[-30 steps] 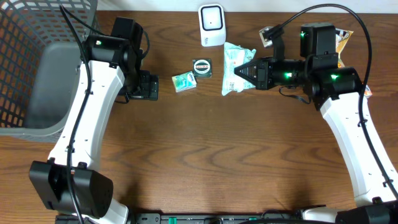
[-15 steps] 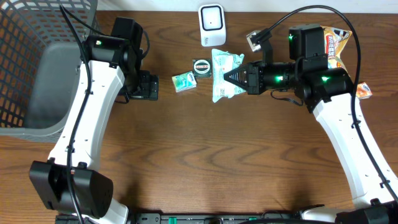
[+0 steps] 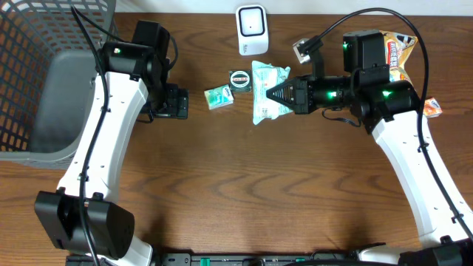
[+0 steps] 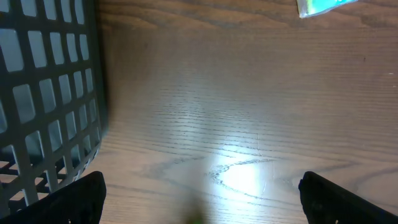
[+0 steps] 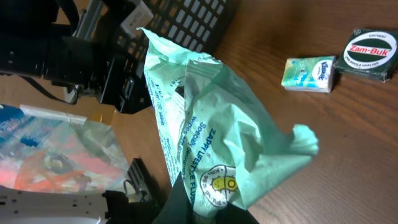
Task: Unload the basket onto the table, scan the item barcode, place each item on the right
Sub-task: 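Hold the wipes pack sideways in front of the scanner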
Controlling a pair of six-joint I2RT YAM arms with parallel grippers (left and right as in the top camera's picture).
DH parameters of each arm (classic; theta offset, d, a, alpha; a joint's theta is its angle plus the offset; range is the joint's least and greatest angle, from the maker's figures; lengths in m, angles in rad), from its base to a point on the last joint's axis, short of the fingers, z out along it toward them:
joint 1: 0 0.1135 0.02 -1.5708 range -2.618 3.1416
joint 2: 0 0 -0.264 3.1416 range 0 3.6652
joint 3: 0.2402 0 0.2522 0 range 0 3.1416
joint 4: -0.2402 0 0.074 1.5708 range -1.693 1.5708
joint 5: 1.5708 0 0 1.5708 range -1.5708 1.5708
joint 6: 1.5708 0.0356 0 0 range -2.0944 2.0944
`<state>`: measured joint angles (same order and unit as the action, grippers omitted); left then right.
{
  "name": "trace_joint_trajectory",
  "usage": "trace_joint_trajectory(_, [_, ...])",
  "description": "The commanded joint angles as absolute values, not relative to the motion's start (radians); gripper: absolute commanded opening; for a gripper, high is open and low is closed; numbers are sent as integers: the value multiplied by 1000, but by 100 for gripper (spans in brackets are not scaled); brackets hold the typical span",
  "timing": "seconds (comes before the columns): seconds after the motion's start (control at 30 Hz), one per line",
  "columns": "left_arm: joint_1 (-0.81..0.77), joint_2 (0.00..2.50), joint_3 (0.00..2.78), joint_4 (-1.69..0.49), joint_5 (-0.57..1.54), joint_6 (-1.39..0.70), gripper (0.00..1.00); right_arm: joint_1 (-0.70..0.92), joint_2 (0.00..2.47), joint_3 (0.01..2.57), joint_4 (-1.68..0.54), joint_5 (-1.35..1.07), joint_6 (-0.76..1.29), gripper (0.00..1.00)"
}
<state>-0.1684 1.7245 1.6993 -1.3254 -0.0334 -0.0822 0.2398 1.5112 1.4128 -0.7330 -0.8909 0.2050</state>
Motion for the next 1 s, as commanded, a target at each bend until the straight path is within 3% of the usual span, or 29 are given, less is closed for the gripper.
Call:
trace_joint_trajectory(0.0, [-165, 1727, 1696, -1326, -49, -91, 97, 243, 1511, 1425, -734, -919, 213, 1])
trace_joint_trajectory(0.97, [-165, 1727, 1696, -1326, -49, -91, 98, 251, 1530, 1409, -742, -900, 213, 1])
